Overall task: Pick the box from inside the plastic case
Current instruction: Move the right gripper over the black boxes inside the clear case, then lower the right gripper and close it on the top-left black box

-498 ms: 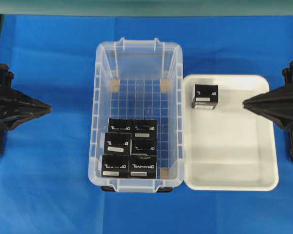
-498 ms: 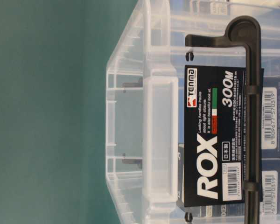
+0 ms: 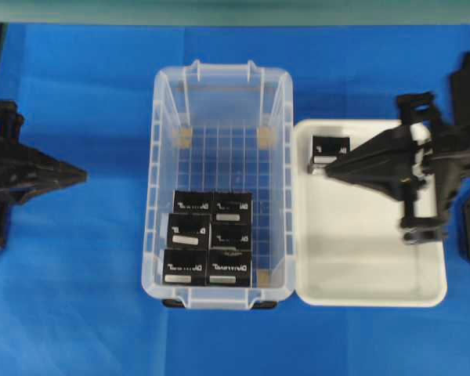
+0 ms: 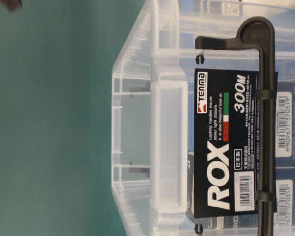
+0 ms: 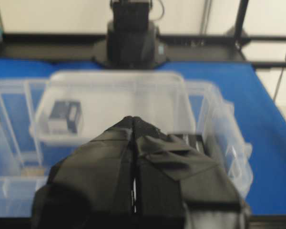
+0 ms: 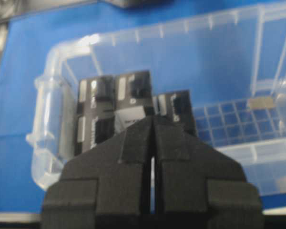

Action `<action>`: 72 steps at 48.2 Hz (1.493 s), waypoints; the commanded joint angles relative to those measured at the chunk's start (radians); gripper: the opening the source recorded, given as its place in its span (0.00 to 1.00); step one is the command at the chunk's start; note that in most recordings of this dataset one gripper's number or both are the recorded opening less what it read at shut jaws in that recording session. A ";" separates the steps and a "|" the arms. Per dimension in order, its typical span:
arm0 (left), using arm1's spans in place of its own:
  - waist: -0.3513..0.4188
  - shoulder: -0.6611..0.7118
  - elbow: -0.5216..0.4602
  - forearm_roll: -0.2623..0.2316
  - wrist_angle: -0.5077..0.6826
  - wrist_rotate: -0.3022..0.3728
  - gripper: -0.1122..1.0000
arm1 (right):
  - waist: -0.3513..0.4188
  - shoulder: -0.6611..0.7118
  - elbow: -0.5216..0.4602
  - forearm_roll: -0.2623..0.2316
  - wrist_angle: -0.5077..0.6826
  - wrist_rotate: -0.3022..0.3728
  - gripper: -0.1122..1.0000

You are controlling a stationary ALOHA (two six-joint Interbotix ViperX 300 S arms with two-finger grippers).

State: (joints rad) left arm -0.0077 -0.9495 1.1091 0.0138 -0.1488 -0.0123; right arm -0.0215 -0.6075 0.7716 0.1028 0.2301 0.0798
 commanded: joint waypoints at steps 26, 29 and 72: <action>0.002 -0.014 -0.051 0.002 0.190 0.000 0.05 | -0.006 0.643 -0.787 0.000 0.900 -0.040 0.10; 0.003 -0.012 -0.049 0.002 0.190 -0.002 0.05 | -0.006 0.692 -0.844 0.002 0.962 -0.064 0.10; 0.020 -0.017 -0.049 0.002 0.190 0.000 0.05 | -0.012 0.951 -0.976 0.014 0.796 -0.204 1.00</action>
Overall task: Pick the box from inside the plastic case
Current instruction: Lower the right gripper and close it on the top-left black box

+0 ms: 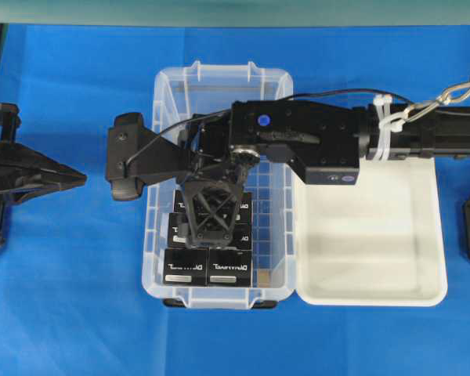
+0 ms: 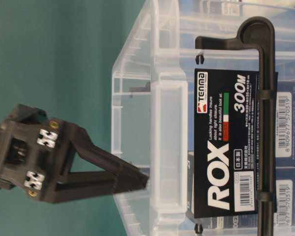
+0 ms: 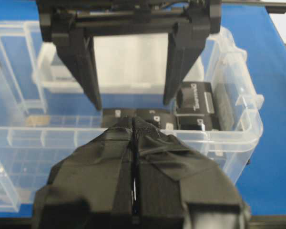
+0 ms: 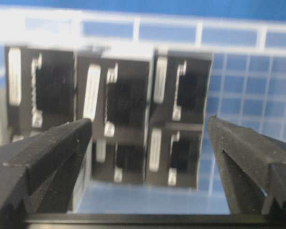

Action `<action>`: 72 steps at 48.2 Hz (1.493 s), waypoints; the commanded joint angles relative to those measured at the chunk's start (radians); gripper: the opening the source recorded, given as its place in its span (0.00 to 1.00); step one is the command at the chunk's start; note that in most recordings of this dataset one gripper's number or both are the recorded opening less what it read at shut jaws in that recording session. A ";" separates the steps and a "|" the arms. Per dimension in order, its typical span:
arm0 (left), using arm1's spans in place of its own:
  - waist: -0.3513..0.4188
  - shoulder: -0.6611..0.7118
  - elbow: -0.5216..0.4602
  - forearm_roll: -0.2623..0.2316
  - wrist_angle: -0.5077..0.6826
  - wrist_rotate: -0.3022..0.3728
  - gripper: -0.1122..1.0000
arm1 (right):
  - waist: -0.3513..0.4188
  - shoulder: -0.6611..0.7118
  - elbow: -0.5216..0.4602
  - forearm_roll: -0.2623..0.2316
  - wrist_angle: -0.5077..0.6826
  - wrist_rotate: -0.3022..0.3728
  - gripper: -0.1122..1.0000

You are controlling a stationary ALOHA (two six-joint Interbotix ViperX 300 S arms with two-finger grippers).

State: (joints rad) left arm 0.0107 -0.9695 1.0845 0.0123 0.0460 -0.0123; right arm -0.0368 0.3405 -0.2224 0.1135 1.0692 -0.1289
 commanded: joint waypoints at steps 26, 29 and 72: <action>0.002 -0.029 -0.028 0.003 0.067 0.000 0.05 | 0.040 0.031 0.083 0.043 -0.124 0.014 1.00; 0.003 -0.035 -0.028 0.003 0.071 0.000 0.05 | 0.040 0.031 0.089 0.043 -0.132 0.015 1.00; 0.011 -0.055 -0.029 0.003 0.074 -0.002 0.05 | 0.003 0.046 0.150 0.041 -0.184 0.000 0.99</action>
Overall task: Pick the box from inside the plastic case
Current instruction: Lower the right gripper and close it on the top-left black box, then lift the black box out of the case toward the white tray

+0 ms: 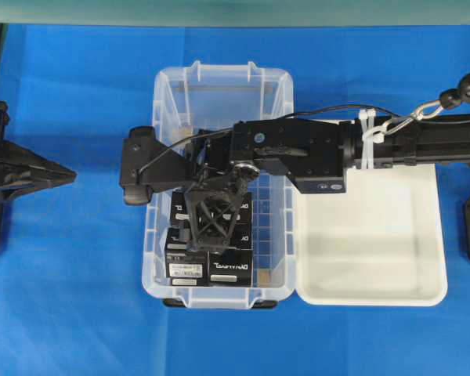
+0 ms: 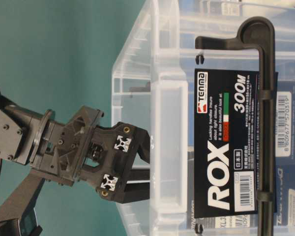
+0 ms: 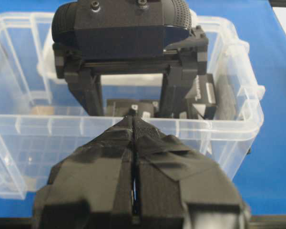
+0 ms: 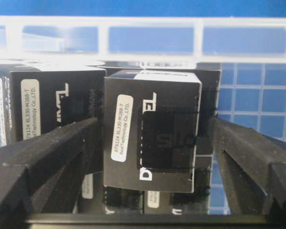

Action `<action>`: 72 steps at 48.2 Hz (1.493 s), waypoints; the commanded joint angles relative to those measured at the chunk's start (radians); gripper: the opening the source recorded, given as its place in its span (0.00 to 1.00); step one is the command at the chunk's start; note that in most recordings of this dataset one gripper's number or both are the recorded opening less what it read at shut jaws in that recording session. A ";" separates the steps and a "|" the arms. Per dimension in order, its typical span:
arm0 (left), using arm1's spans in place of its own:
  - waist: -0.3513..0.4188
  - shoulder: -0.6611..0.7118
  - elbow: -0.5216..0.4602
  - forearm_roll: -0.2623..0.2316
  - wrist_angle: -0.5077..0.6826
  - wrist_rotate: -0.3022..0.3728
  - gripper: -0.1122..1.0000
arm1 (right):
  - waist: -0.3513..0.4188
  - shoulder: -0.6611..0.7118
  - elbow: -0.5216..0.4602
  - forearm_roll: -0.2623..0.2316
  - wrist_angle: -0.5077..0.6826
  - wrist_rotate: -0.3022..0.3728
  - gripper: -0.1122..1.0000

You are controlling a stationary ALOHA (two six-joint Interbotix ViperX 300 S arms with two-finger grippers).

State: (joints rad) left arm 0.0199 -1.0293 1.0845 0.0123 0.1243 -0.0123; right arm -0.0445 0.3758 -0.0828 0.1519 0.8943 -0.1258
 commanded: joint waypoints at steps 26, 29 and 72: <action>0.003 0.005 -0.031 0.003 -0.008 -0.002 0.05 | 0.014 -0.015 -0.005 0.002 -0.005 -0.038 0.64; 0.003 0.005 -0.029 0.003 -0.009 -0.002 0.05 | 0.009 -0.031 -0.014 0.002 0.005 -0.032 0.64; 0.043 -0.055 -0.043 0.003 0.051 0.002 0.05 | -0.216 -0.537 -0.060 -0.012 0.425 -0.028 0.64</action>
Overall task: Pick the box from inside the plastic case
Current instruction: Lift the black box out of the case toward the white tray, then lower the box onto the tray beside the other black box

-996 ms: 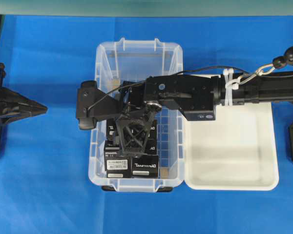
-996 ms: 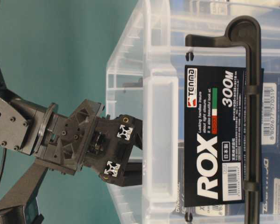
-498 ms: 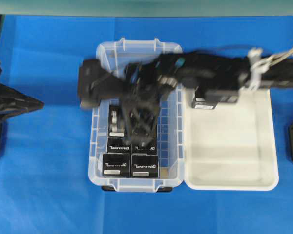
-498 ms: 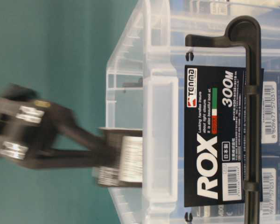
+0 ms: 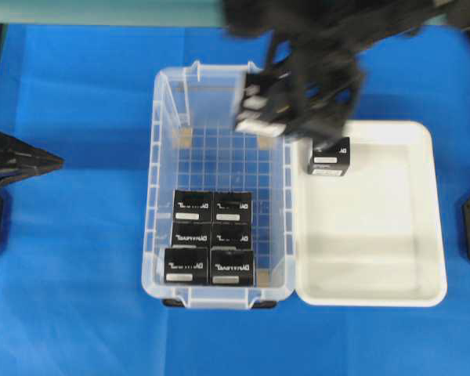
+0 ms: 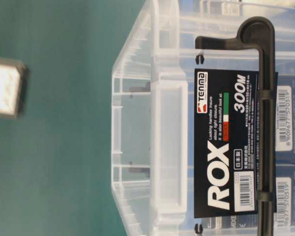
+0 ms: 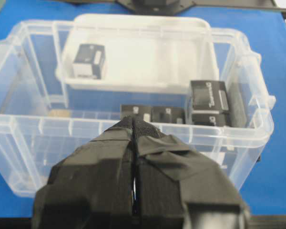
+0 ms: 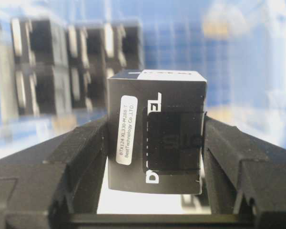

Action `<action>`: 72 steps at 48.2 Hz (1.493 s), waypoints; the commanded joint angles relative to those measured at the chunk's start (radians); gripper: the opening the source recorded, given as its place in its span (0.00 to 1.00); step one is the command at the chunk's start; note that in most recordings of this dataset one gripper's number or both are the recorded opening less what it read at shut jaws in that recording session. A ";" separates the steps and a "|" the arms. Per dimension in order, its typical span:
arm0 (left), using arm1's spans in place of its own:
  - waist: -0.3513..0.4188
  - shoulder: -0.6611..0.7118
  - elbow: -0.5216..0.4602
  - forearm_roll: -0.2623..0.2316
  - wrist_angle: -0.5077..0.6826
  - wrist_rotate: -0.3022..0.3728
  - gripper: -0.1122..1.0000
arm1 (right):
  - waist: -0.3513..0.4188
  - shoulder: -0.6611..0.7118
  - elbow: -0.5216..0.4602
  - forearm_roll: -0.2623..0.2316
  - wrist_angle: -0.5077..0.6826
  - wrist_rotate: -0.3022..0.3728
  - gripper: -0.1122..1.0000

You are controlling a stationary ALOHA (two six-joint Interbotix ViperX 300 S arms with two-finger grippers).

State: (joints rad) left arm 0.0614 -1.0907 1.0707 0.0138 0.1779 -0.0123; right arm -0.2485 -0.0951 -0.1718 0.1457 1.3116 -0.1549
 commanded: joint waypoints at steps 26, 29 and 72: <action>0.008 0.003 -0.031 0.002 -0.005 0.000 0.05 | -0.080 -0.364 0.701 -0.120 -0.132 -0.035 0.64; 0.008 0.003 -0.031 0.002 -0.003 -0.002 0.05 | -0.078 -0.371 0.752 -0.118 -0.166 -0.064 0.64; 0.008 0.008 -0.032 0.002 -0.008 -0.017 0.05 | -0.133 -0.163 1.066 -0.118 -0.706 -0.218 0.64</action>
State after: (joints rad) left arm 0.0675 -1.0922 1.0677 0.0138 0.1779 -0.0307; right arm -0.3774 -0.2746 0.8974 0.0276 0.6320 -0.3712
